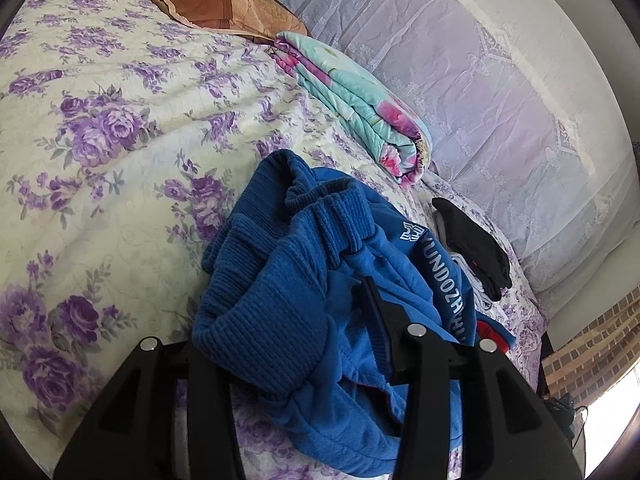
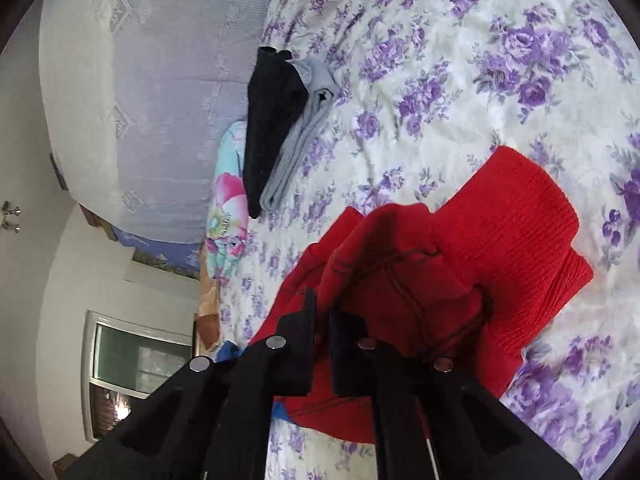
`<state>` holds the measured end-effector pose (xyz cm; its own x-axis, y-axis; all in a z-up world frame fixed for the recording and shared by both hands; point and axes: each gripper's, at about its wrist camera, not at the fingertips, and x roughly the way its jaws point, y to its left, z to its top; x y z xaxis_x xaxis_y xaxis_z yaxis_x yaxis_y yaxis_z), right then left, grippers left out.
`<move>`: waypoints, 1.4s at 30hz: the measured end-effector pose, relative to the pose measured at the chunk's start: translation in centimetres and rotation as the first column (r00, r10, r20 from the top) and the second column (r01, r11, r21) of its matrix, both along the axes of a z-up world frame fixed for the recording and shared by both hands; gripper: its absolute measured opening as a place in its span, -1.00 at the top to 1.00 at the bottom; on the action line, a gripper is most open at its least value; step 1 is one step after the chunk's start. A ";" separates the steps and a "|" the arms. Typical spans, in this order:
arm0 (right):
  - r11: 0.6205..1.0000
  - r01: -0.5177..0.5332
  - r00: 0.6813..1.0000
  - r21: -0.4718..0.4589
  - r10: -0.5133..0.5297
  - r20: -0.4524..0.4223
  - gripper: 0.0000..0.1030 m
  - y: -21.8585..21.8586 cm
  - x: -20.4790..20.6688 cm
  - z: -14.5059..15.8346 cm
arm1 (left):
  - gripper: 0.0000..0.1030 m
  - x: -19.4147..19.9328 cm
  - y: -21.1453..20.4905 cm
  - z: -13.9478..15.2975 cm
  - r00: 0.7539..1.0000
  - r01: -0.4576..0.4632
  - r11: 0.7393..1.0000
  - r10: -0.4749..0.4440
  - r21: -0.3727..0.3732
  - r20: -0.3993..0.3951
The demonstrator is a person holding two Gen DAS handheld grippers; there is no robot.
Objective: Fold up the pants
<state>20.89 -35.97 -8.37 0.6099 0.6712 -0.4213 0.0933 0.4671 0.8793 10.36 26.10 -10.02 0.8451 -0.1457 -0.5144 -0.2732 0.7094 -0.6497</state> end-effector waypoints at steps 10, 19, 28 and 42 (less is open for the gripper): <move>0.983 0.081 0.965 -0.162 -0.036 0.261 0.92 -5.8 -13.8 6.0 | 0.02 0.1 0.5 0.1 0.997 0.066 0.996 -0.068 -0.062 -0.024; 0.991 0.035 0.991 -0.129 -0.018 0.132 -0.44 -4.0 -14.4 2.6 | -0.31 -0.6 -0.6 0.5 0.996 0.071 0.997 -0.073 -0.024 -0.056; 0.996 -0.042 0.999 -0.080 0.043 0.012 -0.44 1.5 -3.8 3.4 | -0.56 -0.2 -3.3 0.6 0.993 0.101 0.979 -0.090 0.175 -0.075; 0.988 -0.050 0.950 -0.143 0.091 0.297 0.86 -1.6 -13.3 6.1 | -0.17 -0.9 -1.5 1.1 0.983 0.170 0.985 -0.169 0.008 -0.069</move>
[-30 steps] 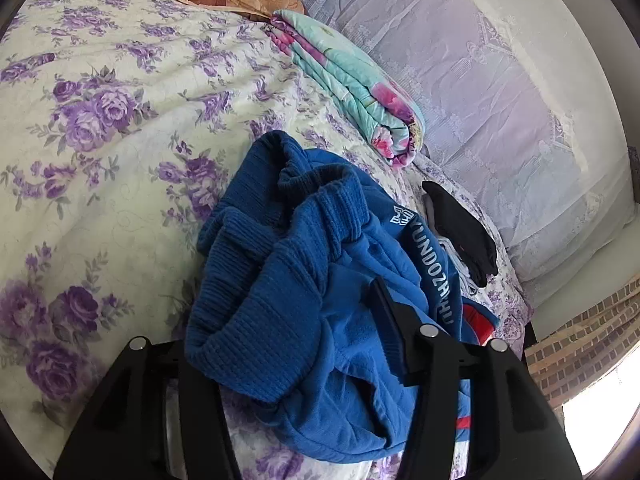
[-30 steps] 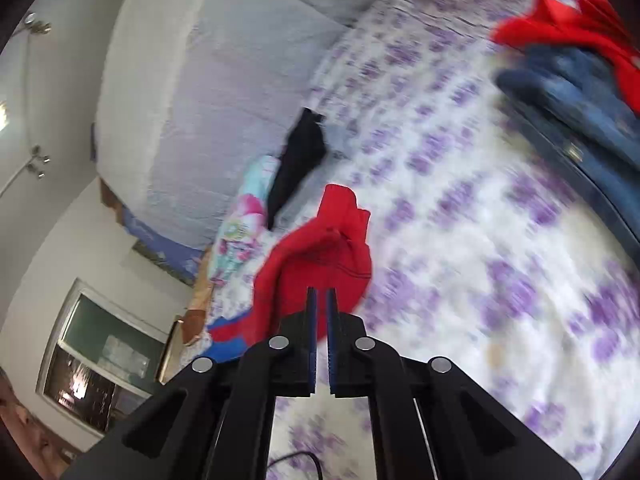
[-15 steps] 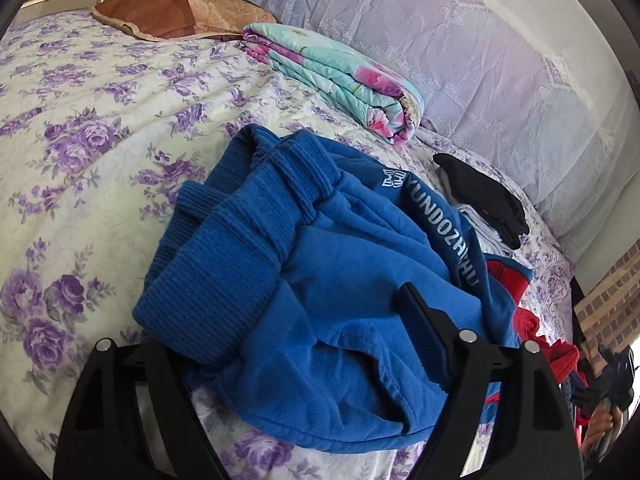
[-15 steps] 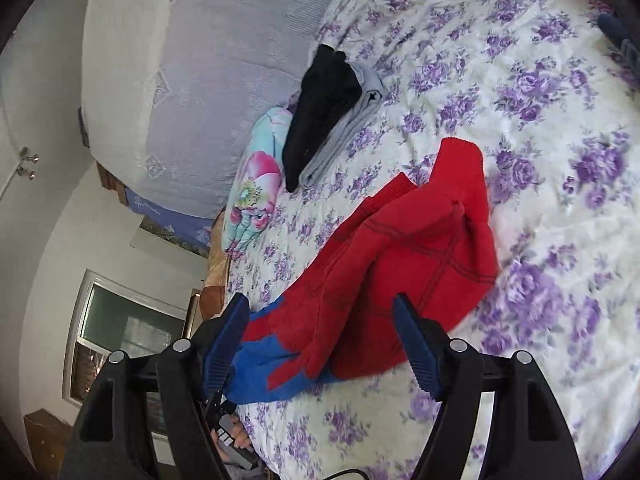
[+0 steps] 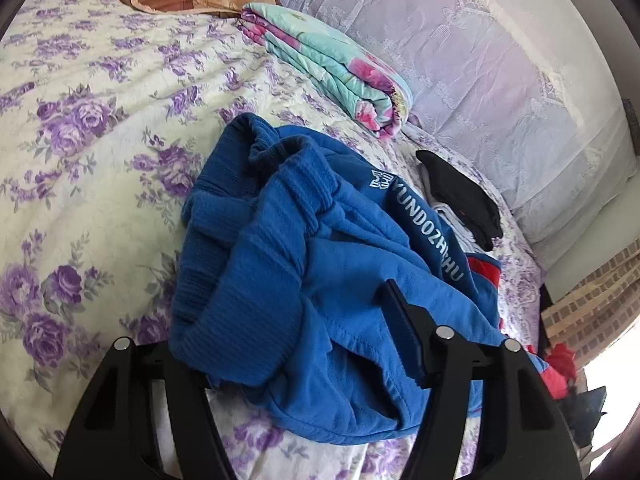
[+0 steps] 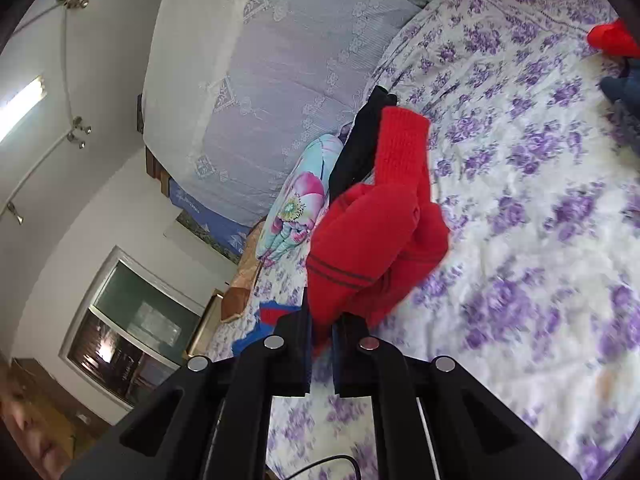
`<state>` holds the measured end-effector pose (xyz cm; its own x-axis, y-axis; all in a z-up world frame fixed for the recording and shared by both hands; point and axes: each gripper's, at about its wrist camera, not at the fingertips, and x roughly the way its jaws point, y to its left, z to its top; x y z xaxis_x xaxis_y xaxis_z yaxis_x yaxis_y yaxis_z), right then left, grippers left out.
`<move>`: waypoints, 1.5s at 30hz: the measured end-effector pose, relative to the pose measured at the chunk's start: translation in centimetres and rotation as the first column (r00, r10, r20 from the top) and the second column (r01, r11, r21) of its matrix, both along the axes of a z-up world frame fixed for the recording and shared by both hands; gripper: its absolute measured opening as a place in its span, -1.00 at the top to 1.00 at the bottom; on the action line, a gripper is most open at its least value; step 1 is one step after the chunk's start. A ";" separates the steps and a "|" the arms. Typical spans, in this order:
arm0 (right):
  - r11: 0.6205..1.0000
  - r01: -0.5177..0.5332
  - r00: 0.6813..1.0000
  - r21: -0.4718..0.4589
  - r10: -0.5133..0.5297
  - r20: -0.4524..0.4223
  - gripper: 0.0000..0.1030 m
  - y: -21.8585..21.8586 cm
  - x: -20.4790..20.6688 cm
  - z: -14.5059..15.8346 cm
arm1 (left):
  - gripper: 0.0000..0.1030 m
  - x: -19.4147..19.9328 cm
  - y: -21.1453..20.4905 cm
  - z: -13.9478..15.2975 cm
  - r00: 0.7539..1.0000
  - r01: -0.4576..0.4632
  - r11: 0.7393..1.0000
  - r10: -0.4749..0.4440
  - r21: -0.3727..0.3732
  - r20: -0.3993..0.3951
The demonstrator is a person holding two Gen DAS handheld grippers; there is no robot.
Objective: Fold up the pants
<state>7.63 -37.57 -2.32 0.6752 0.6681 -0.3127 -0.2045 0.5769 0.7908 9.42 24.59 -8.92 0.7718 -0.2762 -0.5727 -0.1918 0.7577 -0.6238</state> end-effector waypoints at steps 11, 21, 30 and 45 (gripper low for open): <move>0.977 0.209 0.956 -0.032 -0.211 -0.204 0.28 -6.2 -6.9 -4.2 | 0.22 -2.1 0.8 -0.6 0.999 0.021 0.996 -0.024 -0.083 -0.032; 0.995 0.007 0.983 -0.098 -0.024 -0.184 -0.03 -0.9 -2.9 -4.0 | 0.44 -2.6 1.2 -1.1 0.999 0.009 0.997 -0.013 -0.080 -0.047; 0.994 0.092 0.950 -0.051 -0.103 -0.295 0.29 -4.1 -3.0 -6.1 | -0.15 -3.8 1.7 1.6 0.997 -0.018 0.999 0.021 0.048 -0.070; 0.996 0.016 0.941 0.092 0.016 -0.339 -0.23 1.9 8.3 -4.6 | -0.30 8.1 6.6 2.0 0.989 -0.054 0.993 0.068 0.105 -0.134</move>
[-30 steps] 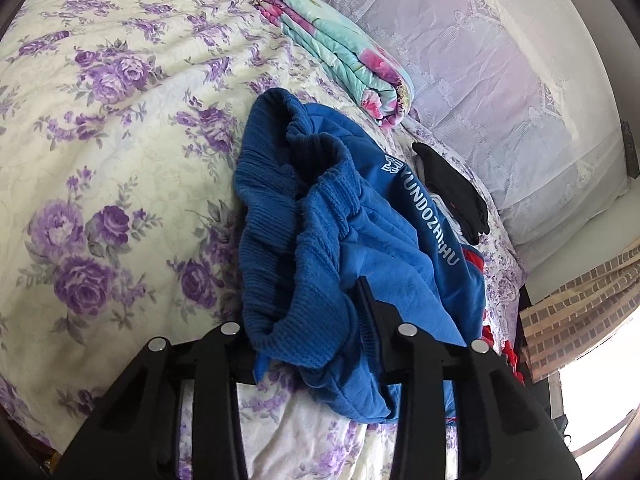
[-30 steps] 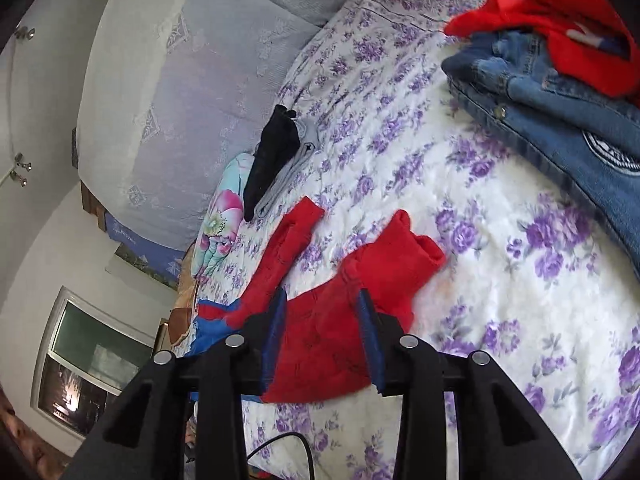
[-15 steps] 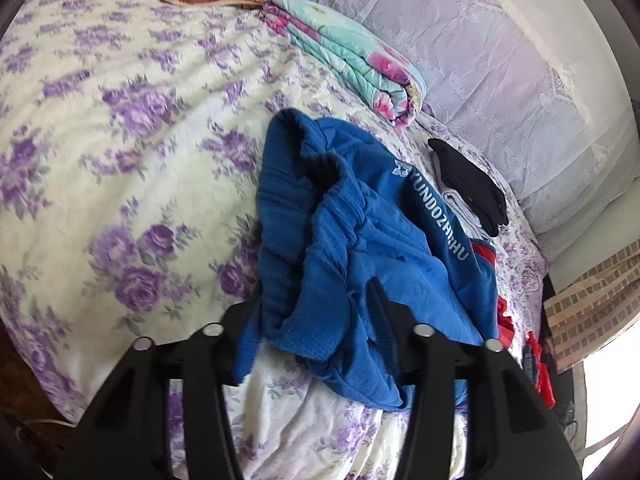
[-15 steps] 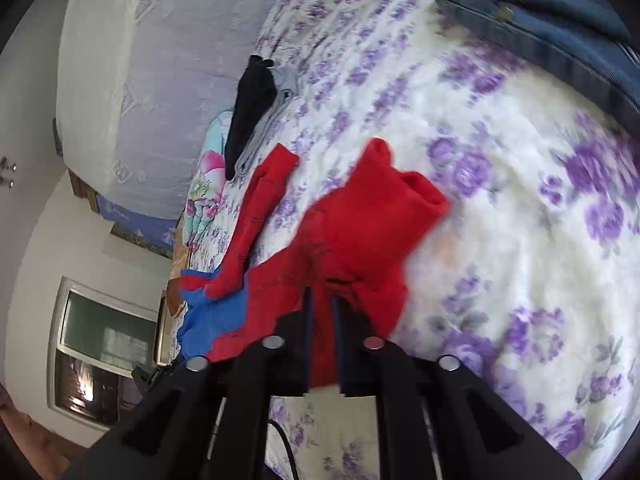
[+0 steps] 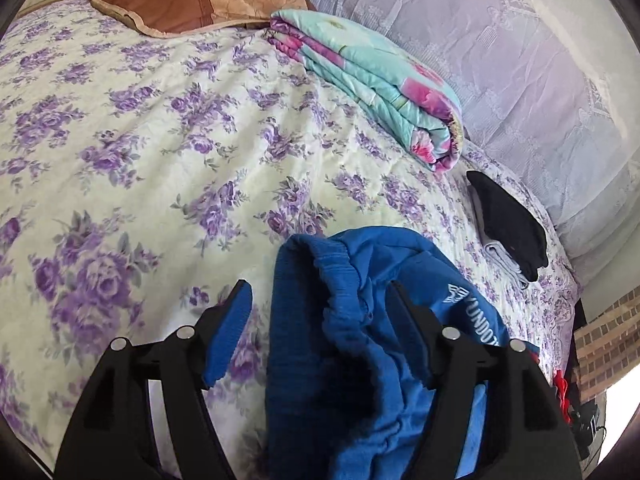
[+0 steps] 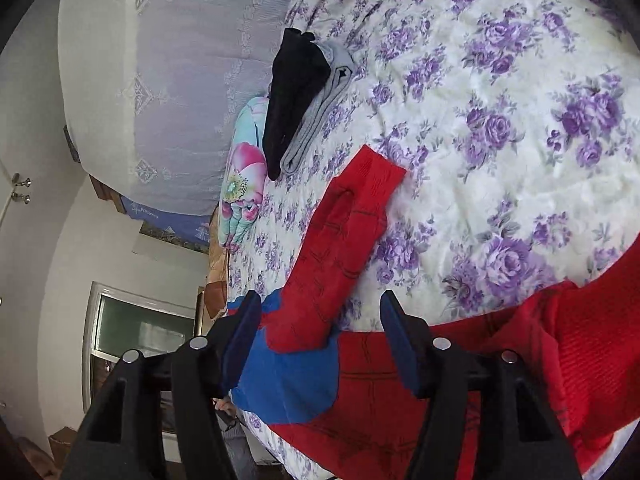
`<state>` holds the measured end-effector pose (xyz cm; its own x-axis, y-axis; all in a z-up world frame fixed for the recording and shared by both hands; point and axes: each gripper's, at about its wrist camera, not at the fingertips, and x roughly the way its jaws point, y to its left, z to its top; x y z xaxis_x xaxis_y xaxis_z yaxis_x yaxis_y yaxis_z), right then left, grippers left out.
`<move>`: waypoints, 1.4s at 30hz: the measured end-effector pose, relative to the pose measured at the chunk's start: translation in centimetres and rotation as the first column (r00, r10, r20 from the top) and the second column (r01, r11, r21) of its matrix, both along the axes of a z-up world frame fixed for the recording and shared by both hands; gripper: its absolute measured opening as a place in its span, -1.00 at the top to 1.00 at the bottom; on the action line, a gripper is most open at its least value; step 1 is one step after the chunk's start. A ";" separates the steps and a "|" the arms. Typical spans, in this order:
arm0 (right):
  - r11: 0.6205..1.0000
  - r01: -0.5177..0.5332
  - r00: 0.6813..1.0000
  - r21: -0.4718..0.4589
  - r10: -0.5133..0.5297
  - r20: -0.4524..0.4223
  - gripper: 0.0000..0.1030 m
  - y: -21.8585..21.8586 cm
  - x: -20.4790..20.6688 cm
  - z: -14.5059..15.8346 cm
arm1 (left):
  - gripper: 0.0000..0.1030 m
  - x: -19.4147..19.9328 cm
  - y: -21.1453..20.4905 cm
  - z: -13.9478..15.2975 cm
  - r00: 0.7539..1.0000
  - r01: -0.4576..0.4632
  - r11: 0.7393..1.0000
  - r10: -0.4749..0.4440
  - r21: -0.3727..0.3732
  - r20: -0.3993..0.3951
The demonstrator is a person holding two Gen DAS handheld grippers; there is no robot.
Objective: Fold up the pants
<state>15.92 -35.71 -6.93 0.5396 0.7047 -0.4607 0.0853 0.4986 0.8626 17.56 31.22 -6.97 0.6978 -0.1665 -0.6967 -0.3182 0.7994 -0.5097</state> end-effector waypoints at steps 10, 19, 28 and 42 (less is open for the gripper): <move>1.000 0.013 0.997 0.001 -0.013 -0.076 -0.23 1.6 3.4 -2.3 | 0.52 2.1 0.7 -2.6 0.997 0.065 0.994 -0.062 -0.085 0.041; 1.000 0.007 0.998 -0.026 -0.008 -0.069 0.21 3.2 6.9 -3.8 | 0.67 1.8 1.1 -2.6 0.993 0.073 0.989 -0.061 -0.129 0.100; 0.990 0.081 0.977 -0.112 -0.056 0.205 0.84 1.0 5.9 2.9 | 0.78 2.3 1.1 -0.5 0.985 0.117 0.981 -0.095 -0.155 0.145; 0.947 0.282 0.959 -0.155 -0.283 0.017 0.39 -9.6 0.6 -2.9 | 0.60 8.2 -7.2 0.9 0.972 0.234 0.959 -0.234 0.158 -0.016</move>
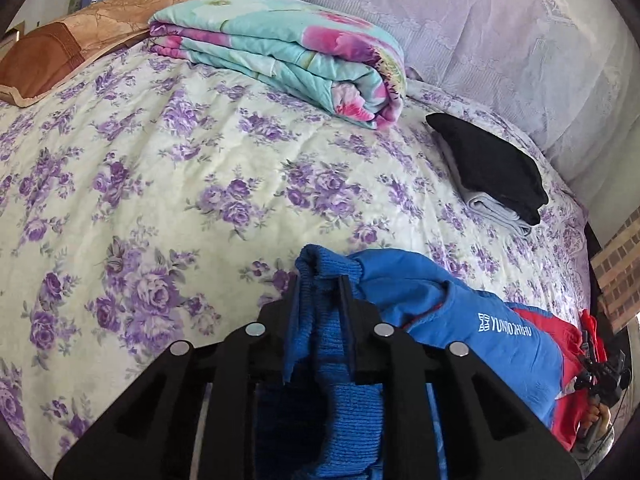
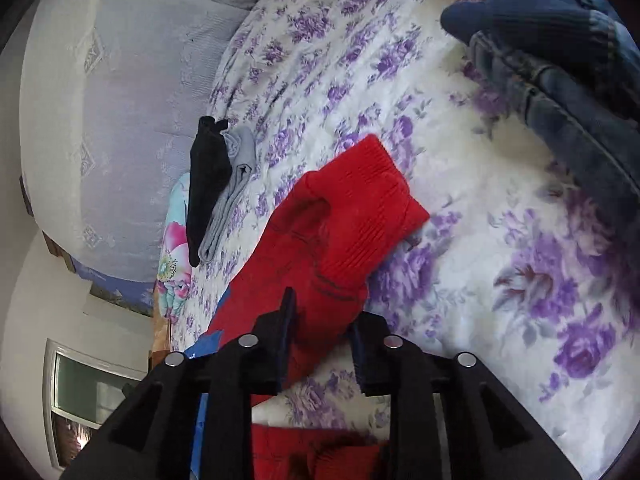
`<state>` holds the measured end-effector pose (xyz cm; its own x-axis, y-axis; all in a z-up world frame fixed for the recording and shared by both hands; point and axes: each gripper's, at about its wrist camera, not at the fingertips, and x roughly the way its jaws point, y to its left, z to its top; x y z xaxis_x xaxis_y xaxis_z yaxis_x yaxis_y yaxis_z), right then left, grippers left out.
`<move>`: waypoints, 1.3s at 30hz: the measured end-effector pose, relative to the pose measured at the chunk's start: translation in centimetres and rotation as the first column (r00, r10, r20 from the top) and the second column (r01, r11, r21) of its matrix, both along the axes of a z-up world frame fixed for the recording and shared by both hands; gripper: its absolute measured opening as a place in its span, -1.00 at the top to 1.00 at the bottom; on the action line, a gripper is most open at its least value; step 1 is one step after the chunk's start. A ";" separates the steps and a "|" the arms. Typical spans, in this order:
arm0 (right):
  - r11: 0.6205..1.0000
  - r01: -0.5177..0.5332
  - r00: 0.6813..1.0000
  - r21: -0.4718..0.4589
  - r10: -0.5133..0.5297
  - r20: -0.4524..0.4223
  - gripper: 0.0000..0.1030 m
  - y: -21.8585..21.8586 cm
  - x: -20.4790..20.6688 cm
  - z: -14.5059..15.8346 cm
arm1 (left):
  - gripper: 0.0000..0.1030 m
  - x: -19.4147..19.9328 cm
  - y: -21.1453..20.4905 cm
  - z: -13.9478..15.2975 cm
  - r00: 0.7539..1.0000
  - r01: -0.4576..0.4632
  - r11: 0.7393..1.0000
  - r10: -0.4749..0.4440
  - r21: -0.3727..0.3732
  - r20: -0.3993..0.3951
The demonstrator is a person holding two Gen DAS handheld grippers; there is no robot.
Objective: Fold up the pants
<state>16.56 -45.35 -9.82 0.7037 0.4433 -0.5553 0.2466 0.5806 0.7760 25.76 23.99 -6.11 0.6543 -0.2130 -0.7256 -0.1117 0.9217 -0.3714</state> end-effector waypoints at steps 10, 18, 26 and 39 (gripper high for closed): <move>0.955 -0.050 0.968 -0.293 0.118 0.220 -0.15 5.1 -0.3 8.3 | 0.35 -2.0 0.0 3.7 0.999 -0.045 0.998 0.044 0.053 0.017; 0.821 -0.405 0.871 -0.402 0.481 0.104 -0.15 17.0 6.8 8.3 | -0.17 0.3 -9.5 4.3 0.994 0.093 0.983 -0.101 0.157 0.039; 0.655 -0.466 0.841 -0.595 0.536 -0.068 -0.14 21.8 13.0 5.1 | -0.26 3.8 -9.0 -0.9 0.998 0.042 0.982 -0.034 0.187 -0.046; 0.283 -0.592 0.611 -0.754 0.769 -0.191 0.71 25.5 14.3 3.1 | -0.34 3.7 -8.7 -0.7 0.998 0.056 0.988 -0.055 0.145 -0.014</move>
<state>30.87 -19.87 -6.73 0.4590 0.3476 -0.8176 -0.6013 0.7991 0.0021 29.51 15.26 -6.80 0.6371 -0.1404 -0.7579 -0.0619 0.9708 -0.2318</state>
